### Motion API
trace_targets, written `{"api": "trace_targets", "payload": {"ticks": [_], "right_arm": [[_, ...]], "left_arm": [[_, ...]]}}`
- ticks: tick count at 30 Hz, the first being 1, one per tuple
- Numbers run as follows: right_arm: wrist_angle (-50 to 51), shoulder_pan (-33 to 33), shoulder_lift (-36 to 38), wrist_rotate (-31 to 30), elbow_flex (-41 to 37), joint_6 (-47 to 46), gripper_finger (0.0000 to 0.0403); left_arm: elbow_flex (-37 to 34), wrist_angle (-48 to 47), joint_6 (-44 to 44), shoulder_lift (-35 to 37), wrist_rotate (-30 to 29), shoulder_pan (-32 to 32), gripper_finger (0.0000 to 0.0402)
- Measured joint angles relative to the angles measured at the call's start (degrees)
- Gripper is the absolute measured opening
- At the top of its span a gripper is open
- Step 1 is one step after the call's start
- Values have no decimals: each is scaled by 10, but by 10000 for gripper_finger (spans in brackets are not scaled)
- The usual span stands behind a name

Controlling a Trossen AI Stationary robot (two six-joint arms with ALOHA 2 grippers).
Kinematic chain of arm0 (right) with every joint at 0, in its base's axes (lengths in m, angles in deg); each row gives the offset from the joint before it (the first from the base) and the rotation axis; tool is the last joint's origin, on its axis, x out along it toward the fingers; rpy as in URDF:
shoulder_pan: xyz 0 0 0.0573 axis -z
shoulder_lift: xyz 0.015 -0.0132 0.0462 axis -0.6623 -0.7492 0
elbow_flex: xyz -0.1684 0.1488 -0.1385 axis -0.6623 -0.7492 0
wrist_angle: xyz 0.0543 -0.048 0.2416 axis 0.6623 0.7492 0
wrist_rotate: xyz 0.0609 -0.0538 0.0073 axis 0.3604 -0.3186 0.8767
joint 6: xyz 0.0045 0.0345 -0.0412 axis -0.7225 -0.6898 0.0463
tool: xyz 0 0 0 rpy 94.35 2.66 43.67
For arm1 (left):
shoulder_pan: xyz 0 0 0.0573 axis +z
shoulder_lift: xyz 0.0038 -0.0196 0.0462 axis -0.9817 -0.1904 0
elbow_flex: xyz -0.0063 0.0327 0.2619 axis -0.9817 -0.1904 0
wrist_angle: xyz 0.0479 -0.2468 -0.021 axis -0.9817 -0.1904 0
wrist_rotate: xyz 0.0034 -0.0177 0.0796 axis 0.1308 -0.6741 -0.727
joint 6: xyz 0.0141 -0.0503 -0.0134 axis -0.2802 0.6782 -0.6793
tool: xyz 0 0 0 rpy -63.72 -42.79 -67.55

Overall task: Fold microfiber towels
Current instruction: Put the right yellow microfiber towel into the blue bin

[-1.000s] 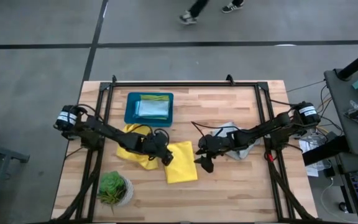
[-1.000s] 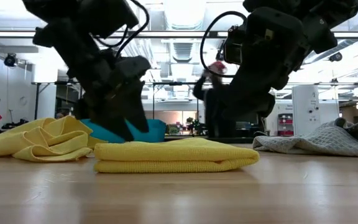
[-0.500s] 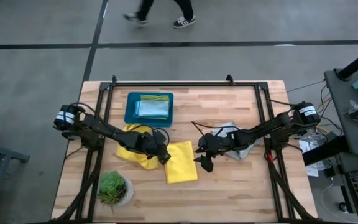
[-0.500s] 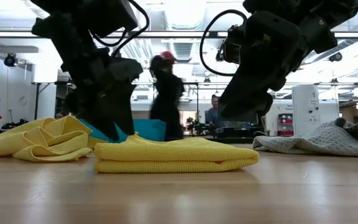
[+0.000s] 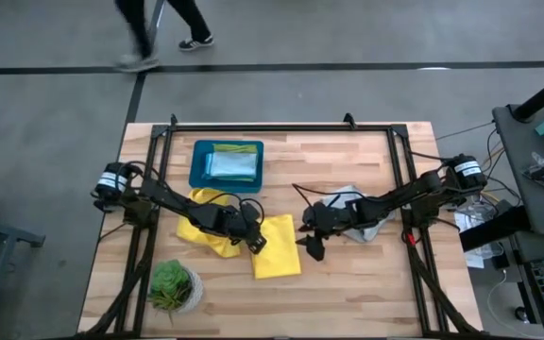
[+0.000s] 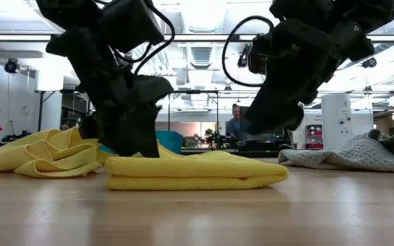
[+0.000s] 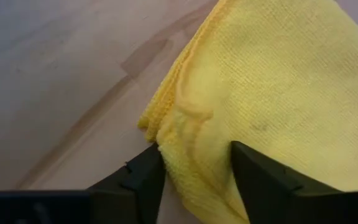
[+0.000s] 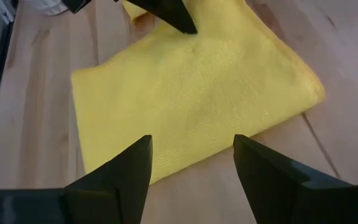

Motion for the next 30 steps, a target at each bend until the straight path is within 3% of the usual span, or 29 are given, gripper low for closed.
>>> {"api": "trace_targets", "payload": {"ticks": [4,9,19,30], "right_arm": [[-2,0,0,-4,-19,-69,215],[-8,0,0,-58,-43,-114,215],[-34,0,-10,-74,-45,-115,215],[-162,1,-116,-31,-35,-117,215]], "left_arm": [[0,8,-2,-1,2,-5,93],[4,19,-27,-1,7,-10,10],[6,43,-45,1,-7,-13,4],[6,48,-59,3,-11,-16,3]]}}
